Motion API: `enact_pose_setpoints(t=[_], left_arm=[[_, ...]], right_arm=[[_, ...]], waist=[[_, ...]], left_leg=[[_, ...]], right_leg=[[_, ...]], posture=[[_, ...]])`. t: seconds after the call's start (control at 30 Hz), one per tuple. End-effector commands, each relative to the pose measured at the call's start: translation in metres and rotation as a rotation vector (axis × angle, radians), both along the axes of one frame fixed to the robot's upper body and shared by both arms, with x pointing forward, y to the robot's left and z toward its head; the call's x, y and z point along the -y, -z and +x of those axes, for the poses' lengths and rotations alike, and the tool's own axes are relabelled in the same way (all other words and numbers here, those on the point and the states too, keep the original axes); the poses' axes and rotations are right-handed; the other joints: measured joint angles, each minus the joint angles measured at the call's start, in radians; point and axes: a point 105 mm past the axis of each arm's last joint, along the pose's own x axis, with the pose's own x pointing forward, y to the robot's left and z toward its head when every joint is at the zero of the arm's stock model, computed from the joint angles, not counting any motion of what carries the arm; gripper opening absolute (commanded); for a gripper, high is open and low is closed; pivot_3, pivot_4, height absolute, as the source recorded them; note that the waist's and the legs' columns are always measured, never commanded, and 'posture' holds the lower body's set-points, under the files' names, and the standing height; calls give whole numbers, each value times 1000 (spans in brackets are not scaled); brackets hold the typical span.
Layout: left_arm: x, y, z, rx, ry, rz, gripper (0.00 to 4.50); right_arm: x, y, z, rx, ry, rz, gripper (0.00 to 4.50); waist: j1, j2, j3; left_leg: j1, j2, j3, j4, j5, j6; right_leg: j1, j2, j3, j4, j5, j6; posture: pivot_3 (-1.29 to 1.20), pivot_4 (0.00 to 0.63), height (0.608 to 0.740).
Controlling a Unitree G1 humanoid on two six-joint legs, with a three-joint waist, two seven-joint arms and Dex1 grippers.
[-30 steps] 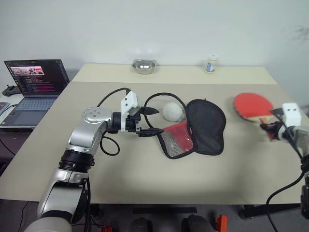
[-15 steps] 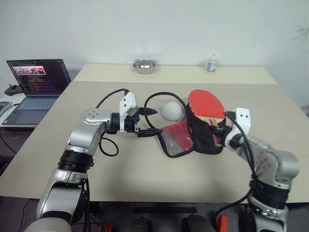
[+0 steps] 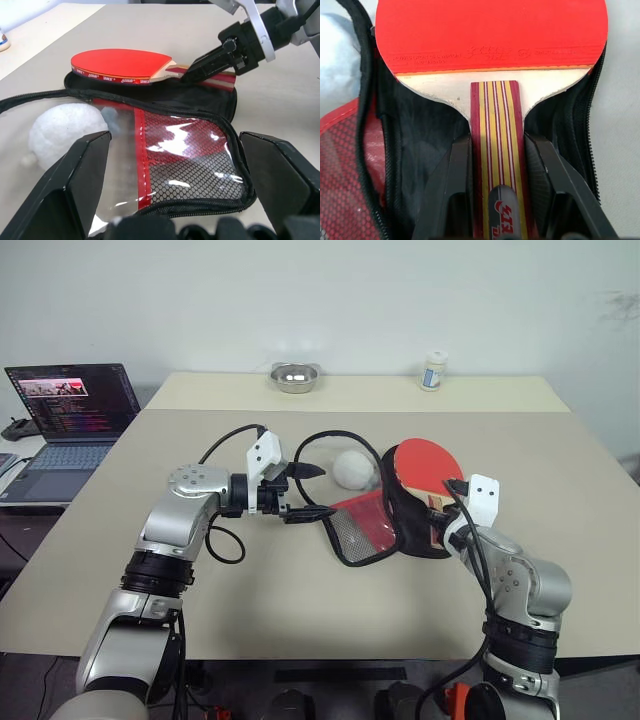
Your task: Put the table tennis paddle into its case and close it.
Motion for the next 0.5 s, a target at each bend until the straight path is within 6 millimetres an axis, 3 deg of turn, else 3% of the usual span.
enact_pose_setpoints(t=[0.03,0.4,0.5], left_arm=[[-2,-14,-1,67,-5,-9,4500],[-3,-14,-1,71,-8,-9,4500],[-5,-14,-2,68,-13,-8,4500]], right_arm=[[-3,-10,4,61,4,-3,1075],[-3,3,9,35,14,-22,1075],[-3,2,9,39,11,-15,2068]], waist=[[0,0,0],[0,0,0],[0,0,0]], left_leg=[[0,0,0,0,0,0],[0,0,0,0,0,0],[0,0,0,0,0,0]], right_leg=[[0,0,0,0,0,0],[0,0,0,0,0,0],[0,0,0,0,0,0]], posture=[[0,150,740],[0,150,740],[0,150,740]])
